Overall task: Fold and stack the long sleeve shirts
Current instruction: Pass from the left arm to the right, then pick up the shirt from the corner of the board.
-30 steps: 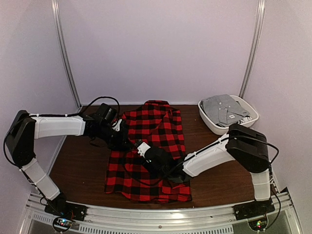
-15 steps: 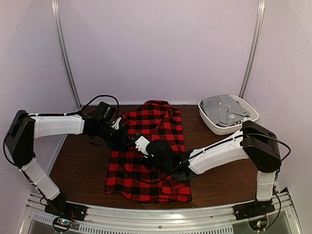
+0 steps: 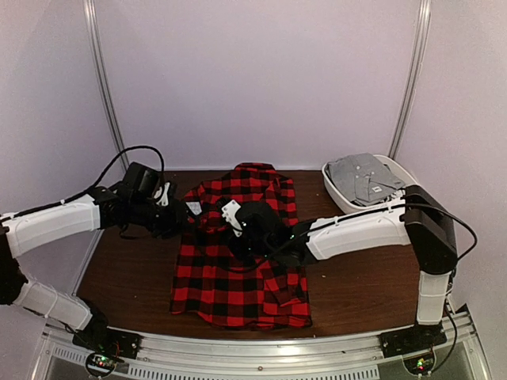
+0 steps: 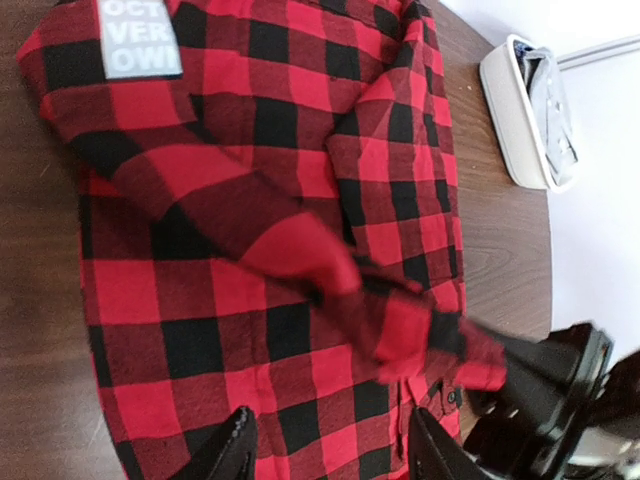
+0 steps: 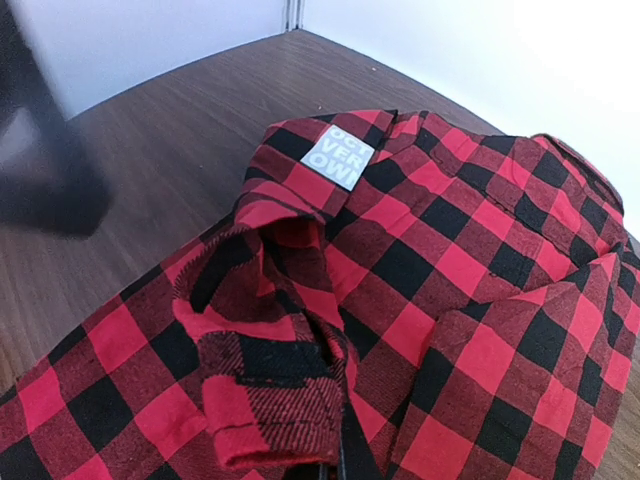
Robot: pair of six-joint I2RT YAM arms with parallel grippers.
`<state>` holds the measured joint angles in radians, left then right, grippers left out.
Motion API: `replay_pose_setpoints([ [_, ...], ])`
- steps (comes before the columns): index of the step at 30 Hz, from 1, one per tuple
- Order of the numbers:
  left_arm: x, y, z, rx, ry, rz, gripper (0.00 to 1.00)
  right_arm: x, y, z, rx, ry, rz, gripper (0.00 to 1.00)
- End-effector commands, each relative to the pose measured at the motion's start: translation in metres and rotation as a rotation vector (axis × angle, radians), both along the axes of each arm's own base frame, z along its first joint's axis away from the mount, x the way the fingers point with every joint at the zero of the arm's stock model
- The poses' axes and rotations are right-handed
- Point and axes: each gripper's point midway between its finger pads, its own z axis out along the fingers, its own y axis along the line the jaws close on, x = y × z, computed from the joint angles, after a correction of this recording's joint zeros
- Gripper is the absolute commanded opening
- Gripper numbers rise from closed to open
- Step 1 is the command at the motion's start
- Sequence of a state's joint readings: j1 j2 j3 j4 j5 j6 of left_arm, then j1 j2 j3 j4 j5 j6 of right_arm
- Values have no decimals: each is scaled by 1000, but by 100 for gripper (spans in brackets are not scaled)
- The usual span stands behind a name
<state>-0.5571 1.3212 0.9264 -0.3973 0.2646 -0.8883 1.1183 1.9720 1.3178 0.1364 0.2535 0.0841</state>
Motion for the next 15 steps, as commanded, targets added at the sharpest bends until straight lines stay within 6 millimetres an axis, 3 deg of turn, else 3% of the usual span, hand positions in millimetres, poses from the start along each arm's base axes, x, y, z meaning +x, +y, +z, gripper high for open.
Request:
replay_pose_setpoints([
  [1, -38, 36, -28, 79, 92, 105, 53, 13, -4, 37, 105, 88, -15, 0],
  [3, -65, 47, -43, 109, 139, 141, 52, 19, -6, 41, 122, 113, -11, 0],
  [8, -120, 48, -66, 89, 227, 199, 49, 29, -8, 59, 151, 155, 4, 0],
  [15, -159, 40, -94, 203, 291, 199, 48, 52, -8, 82, 197, 190, 2, 0],
])
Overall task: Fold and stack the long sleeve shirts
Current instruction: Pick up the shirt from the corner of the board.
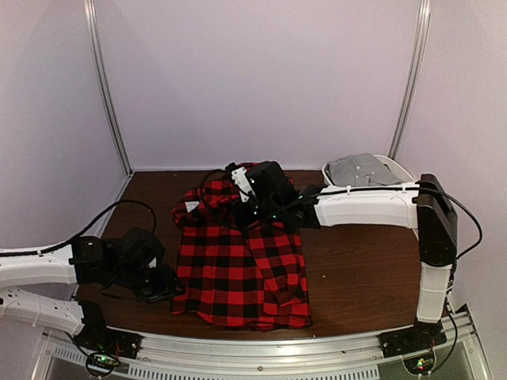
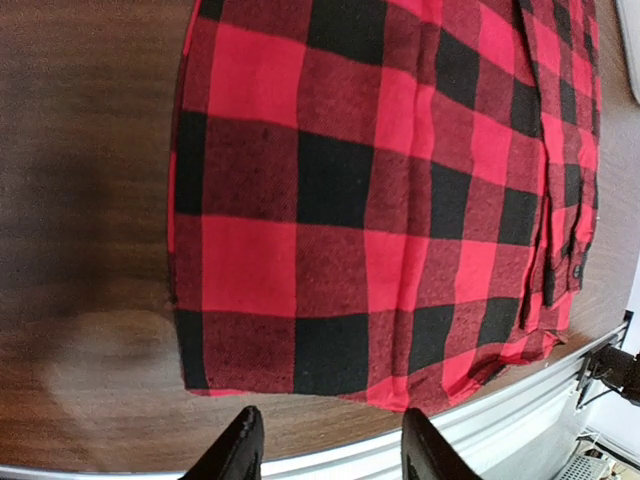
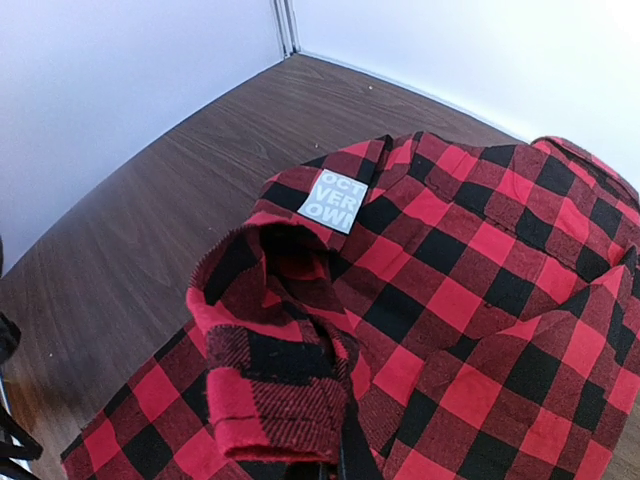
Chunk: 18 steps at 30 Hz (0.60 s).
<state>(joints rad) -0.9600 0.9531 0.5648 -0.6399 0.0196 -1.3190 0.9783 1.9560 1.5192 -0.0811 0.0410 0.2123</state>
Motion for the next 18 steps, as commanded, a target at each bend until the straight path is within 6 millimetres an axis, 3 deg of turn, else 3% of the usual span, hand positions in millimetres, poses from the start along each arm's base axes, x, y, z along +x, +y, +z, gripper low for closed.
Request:
replay_pose_setpoints([
  [1, -6, 6, -20, 88, 38, 95, 48, 9, 2, 34, 62, 23, 11, 0],
  [7, -11, 7, -31, 146, 37, 47, 48, 16, 1, 51, 79, 32, 12, 0],
  [11, -13, 9, -33, 146, 25, 12, 47, 26, -10, 66, 122, 43, -21, 0],
  [18, -19, 16, -48, 221, 39, -70, 45, 30, -23, 74, 145, 30, -61, 0],
])
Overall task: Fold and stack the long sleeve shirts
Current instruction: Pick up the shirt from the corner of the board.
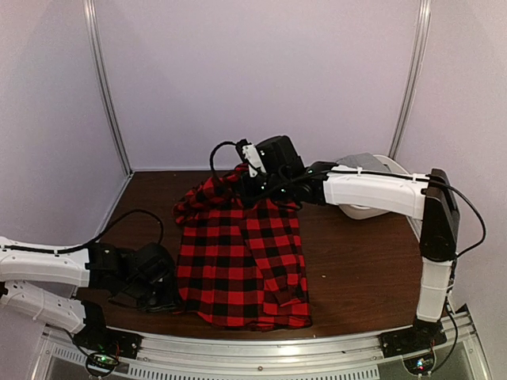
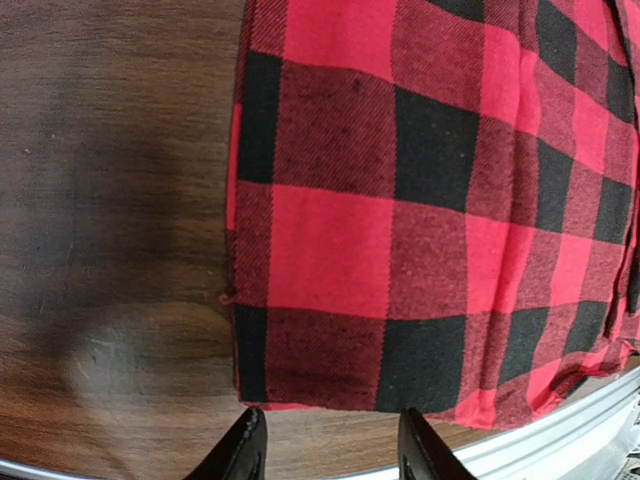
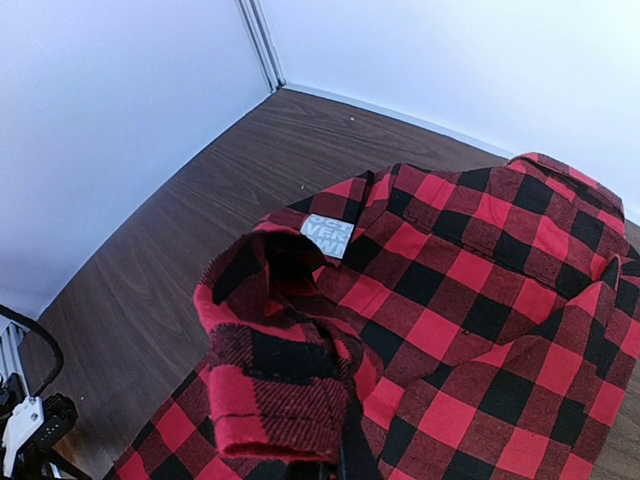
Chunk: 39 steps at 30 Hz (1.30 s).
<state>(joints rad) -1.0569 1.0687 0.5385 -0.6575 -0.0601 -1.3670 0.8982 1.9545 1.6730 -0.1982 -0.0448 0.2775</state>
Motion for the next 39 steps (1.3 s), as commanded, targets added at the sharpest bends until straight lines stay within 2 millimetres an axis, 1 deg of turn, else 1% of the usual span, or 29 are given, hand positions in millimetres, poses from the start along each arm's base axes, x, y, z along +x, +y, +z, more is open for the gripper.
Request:
replay_pose_setpoints([
  [1, -3, 12, -15, 88, 3, -44, 44, -1, -13, 28, 49, -23, -32, 0],
  [4, 1, 26, -13, 151, -16, -4, 43, -4, -15, 27, 65, -15, -31, 0],
  [6, 0, 32, -12, 151, -24, 27, 43, -8, -15, 24, 75, -4, -21, 0],
  [8, -4, 35, -19, 124, -8, 48, 43, -9, -15, 22, 79, 2, -15, 0],
  [10, -6, 33, -25, 92, -4, 58, 42, -10, -14, 21, 83, 4, -10, 0],
  [14, -2, 23, -26, 52, -17, 56, 42, -10, -12, 22, 92, 7, 0, 0],
  [19, 4, 16, -30, 58, -25, 51, 40, -9, -11, 23, 82, 3, 6, 0],
  [22, 5, 9, -33, 40, -19, 50, 36, -8, -12, 29, 77, -10, 6, 0],
  [24, 4, 11, -36, 62, -10, 47, 30, -7, -12, 36, 76, -20, 8, 0],
  [26, 5, 14, -35, 80, -12, 52, 21, -5, -12, 39, 74, -28, 12, 0],
  [28, 7, 19, -31, 101, -24, 76, 7, -1, -14, 45, 68, -40, 7, 0],
  [29, 9, 21, -26, 107, -36, 88, 2, 1, -15, 49, 71, -48, 3, 0],
  [30, 12, 23, -22, 117, -49, 100, 0, 4, -16, 53, 75, -54, 0, 0],
  [32, 15, 29, -14, 137, -76, 117, 0, 13, -22, 63, 88, -67, -17, 0],
  [34, 19, 31, -5, 146, -100, 116, 0, 24, -28, 73, 103, -75, -34, 0],
  [39, 29, 21, 17, 177, -143, 43, 0, 53, -49, 95, 143, -89, -83, 0],
])
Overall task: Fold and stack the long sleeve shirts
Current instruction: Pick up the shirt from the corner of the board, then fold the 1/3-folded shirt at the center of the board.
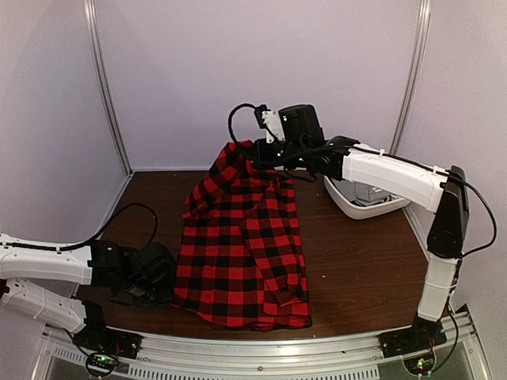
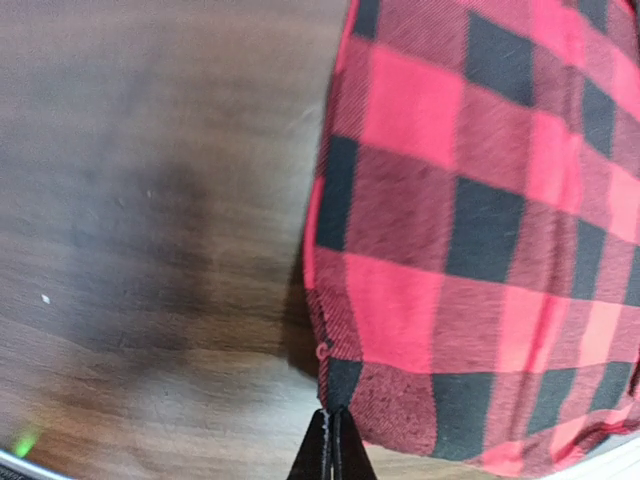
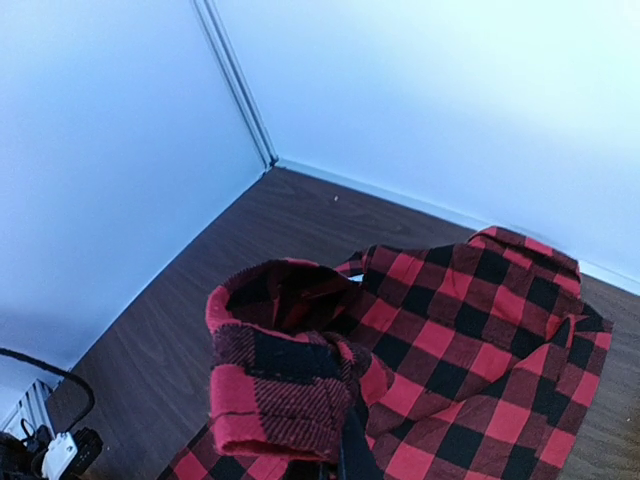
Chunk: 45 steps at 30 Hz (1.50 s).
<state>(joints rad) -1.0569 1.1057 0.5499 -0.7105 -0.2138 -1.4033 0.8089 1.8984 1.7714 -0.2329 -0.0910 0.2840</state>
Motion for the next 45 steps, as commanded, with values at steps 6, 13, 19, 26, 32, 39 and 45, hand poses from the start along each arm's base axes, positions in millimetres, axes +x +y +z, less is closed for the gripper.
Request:
replay_pose_setpoints([
  [6, 27, -39, 47, 67, -94, -241, 0, 54, -56, 38, 53, -38, -121, 0],
  [13, 33, -112, 72, 5, -122, -526, 0, 79, -122, 49, 56, -44, -242, 0],
  [19, 20, -161, 65, -34, -90, -732, 0, 75, -165, 50, 28, -40, -331, 0],
  [26, 3, -200, 55, -113, -50, -892, 0, 63, -204, 61, -11, -65, -445, 0],
  [32, -6, -215, 47, -158, -16, -961, 0, 56, -212, 54, -9, -39, -466, 0],
  [39, -11, -220, 47, -186, -2, -996, 0, 49, -209, 49, 16, -5, -446, 0],
  [45, -18, -217, 37, -193, 35, -998, 2, 40, -199, 38, 45, 42, -389, 0],
])
